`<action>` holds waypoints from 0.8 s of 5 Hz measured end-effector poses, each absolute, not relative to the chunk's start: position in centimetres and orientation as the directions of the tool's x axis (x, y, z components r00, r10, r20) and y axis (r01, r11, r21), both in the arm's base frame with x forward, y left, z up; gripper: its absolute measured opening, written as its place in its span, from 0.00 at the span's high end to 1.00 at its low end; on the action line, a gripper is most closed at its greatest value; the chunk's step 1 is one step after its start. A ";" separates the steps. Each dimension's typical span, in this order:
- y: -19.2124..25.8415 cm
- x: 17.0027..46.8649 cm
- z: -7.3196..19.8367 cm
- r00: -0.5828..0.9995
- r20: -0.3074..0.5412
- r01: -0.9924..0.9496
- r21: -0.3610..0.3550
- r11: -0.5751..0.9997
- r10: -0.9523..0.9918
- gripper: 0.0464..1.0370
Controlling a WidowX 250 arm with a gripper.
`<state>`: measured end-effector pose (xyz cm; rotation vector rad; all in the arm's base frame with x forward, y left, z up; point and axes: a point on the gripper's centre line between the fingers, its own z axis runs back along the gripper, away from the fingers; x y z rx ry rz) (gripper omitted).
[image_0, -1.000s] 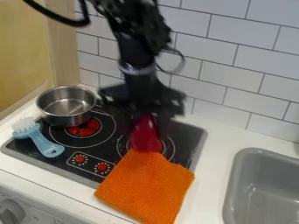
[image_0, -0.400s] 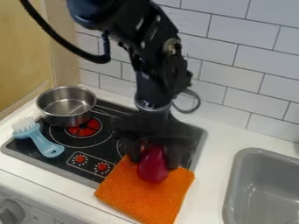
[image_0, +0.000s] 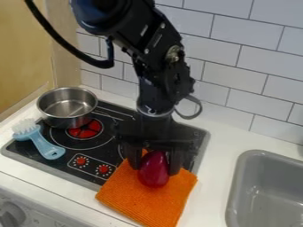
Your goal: Take the red object out of the silver pot and place it on the orange towel
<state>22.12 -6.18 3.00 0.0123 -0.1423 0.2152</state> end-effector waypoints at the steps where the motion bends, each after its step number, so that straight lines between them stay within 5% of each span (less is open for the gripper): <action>1: -6.1 22.2 2.4 0.967 0.130 -0.218 -0.012 0.976 0.218 0.32; 3: -6.2 22.5 1.3 0.974 0.114 -0.196 -0.020 0.980 0.197 0.24; 4: -6.2 22.4 1.5 0.969 0.113 -0.218 -0.025 0.976 0.219 0.02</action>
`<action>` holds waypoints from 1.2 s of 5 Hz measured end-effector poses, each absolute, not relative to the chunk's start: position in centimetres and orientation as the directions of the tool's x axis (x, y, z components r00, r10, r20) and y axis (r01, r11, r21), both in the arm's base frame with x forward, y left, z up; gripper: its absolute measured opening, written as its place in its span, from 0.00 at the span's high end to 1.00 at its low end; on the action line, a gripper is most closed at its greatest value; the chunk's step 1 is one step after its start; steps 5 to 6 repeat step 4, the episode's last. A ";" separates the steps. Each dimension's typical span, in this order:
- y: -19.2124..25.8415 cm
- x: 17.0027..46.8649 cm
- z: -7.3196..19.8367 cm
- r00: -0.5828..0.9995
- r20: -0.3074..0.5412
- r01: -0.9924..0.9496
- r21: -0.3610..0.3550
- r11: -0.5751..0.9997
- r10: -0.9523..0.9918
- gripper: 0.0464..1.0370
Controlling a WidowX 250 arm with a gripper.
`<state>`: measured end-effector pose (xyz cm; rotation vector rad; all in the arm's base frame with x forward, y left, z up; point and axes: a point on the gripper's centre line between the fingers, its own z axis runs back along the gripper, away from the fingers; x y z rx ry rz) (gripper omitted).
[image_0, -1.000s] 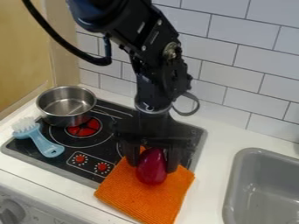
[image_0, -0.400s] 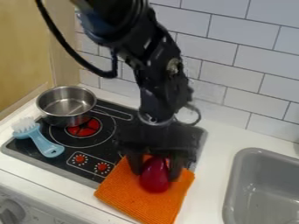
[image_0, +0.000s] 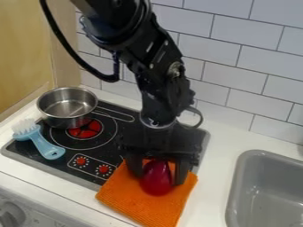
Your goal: Take the red object out of the silver pot and place it on the orange towel
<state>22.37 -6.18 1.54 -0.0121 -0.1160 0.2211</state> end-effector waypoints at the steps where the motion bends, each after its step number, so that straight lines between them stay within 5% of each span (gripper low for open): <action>1: -5.8 22.1 1.9 0.968 0.110 -0.227 -0.005 0.974 0.226 0.03; 4: -5.5 22.4 6.9 0.944 0.233 -0.215 -0.104 0.971 0.234 0.04; 6: -5.5 22.4 6.9 0.944 0.233 -0.215 -0.104 0.971 0.234 0.04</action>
